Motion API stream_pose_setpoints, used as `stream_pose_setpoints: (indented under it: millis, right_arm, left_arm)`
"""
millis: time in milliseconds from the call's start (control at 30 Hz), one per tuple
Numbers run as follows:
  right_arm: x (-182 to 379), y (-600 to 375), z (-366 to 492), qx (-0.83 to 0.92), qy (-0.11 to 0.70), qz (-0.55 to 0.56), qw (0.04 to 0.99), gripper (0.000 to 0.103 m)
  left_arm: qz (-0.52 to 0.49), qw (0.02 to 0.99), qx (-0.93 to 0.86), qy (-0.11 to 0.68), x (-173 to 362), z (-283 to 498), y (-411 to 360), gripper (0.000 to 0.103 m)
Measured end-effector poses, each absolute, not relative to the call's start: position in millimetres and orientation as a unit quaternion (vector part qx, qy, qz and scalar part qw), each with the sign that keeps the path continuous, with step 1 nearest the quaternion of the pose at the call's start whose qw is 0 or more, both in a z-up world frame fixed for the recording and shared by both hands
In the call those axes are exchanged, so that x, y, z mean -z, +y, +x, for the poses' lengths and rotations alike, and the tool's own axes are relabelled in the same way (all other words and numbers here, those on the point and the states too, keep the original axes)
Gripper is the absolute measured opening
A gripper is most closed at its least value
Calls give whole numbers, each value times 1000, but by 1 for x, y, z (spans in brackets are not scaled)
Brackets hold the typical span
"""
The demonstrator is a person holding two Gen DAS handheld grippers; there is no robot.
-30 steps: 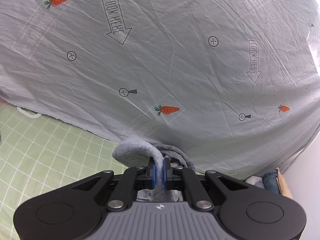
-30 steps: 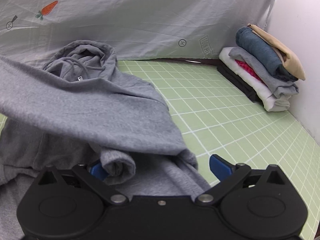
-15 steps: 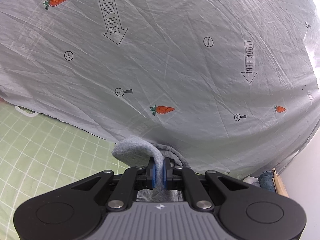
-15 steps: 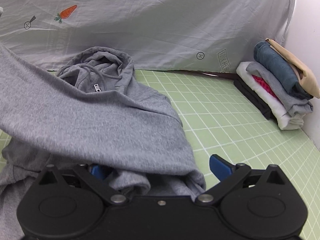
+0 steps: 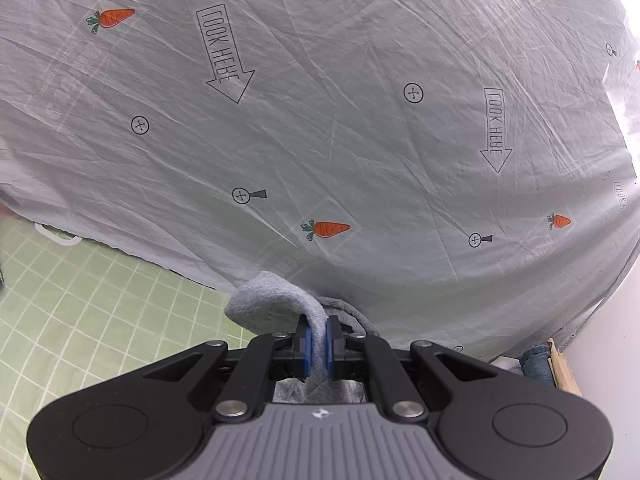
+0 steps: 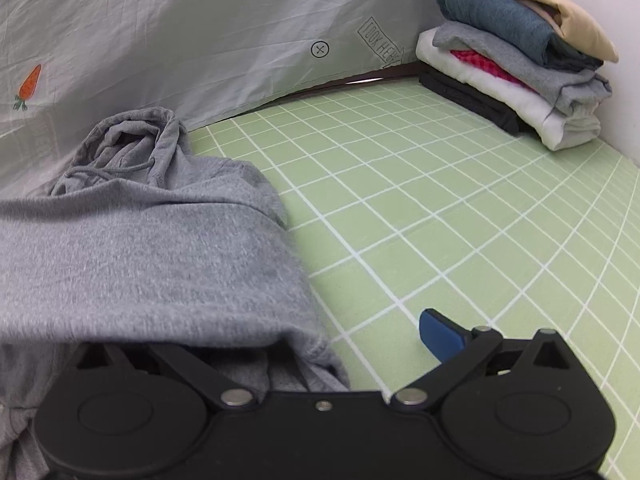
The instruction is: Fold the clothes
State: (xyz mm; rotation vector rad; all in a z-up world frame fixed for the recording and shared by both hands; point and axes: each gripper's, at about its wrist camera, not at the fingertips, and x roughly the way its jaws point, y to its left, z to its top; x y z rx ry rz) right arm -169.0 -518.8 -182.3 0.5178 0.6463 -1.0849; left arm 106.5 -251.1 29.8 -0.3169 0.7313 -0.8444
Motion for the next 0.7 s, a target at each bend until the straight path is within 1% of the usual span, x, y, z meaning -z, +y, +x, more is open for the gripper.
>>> stream_pose_setpoints:
  millis: [67, 133, 233, 300, 333, 433, 467, 633, 700]
  right_arm:
    - [178, -518, -175, 500, 288, 244, 780, 103]
    - [173, -515, -178, 496, 286, 215, 791, 103]
    - [175, -524, -187, 497, 295, 247, 778, 103]
    - [170, -522, -194, 506, 276, 249, 779, 103]
    - [169, -521, -196, 516, 277, 235, 775, 103]
    - [178, -531, -208, 533, 306, 246, 749, 103]
    - [177, -530, -213, 536, 302, 246, 749, 103]
    - [166, -513, -209, 528, 319, 189, 764, 103]
    - [161, -506, -206, 521, 315, 185, 772, 103]
  left_arm:
    - [-147, 837, 399, 343, -30, 106, -250, 7]
    - [-147, 838, 399, 343, -29, 106, -250, 7]
    - [-146, 837, 398, 347, -27, 106, -249, 7]
    - [-141, 838, 397, 347, -25, 105, -248, 7]
    - [-141, 837, 397, 349, -23, 105, -247, 7]
    - [-142, 832, 397, 360, -17, 105, -245, 7]
    - [-141, 831, 396, 363, -14, 104, -245, 7]
    - [-123, 831, 393, 375, -2, 100, -247, 7]
    - [-121, 831, 390, 378, 1, 100, -247, 7]
